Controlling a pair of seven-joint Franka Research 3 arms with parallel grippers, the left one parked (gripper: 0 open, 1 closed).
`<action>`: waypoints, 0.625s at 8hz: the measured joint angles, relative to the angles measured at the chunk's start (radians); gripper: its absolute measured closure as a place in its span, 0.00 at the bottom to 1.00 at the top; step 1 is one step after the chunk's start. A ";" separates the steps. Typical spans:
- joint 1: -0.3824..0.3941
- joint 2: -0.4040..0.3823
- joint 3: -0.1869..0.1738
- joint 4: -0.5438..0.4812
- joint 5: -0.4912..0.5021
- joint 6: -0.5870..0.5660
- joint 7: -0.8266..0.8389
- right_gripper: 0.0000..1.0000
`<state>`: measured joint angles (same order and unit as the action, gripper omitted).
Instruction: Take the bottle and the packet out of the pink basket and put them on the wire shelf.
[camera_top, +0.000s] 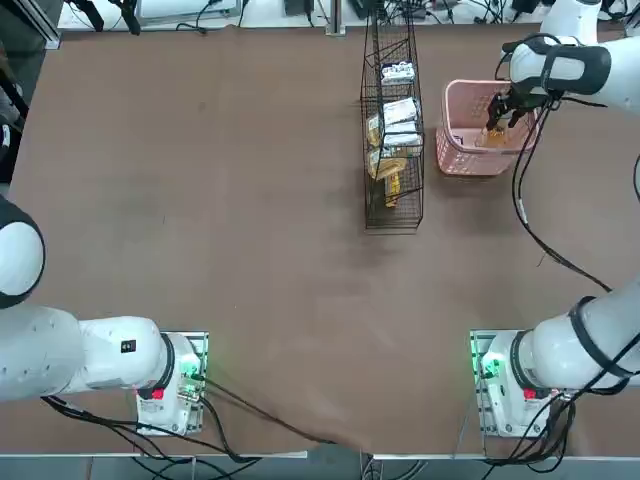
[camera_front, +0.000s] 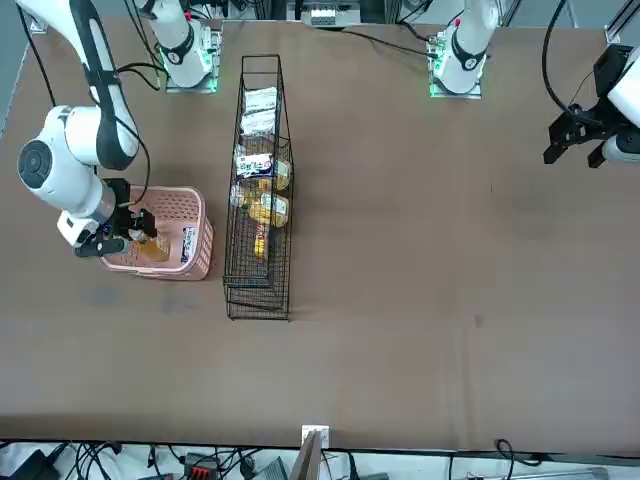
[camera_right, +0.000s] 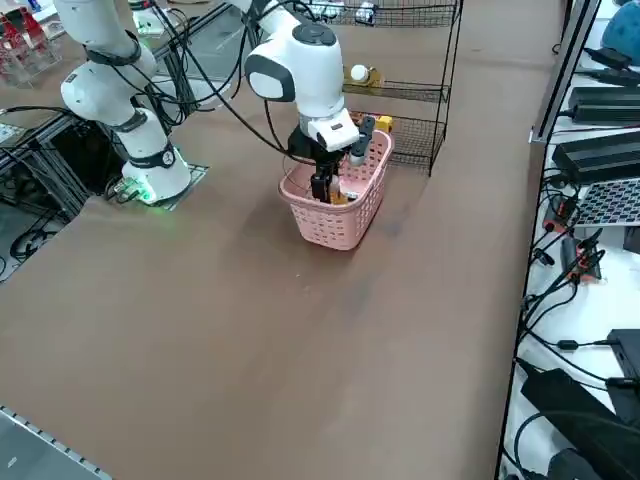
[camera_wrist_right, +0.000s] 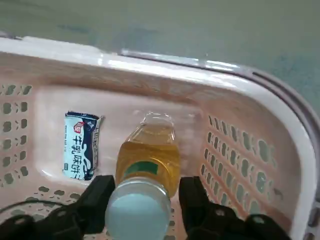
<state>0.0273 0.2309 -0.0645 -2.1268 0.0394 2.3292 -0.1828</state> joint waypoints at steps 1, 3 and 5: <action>0.000 0.000 0.000 0.000 0.000 0.000 0.000 0.29; 0.000 0.000 0.000 0.001 0.001 0.000 0.001 0.45; 0.000 -0.001 0.000 0.002 0.001 0.000 0.001 0.45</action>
<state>0.0274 0.2303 -0.0646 -2.1250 0.0404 2.3293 -0.1814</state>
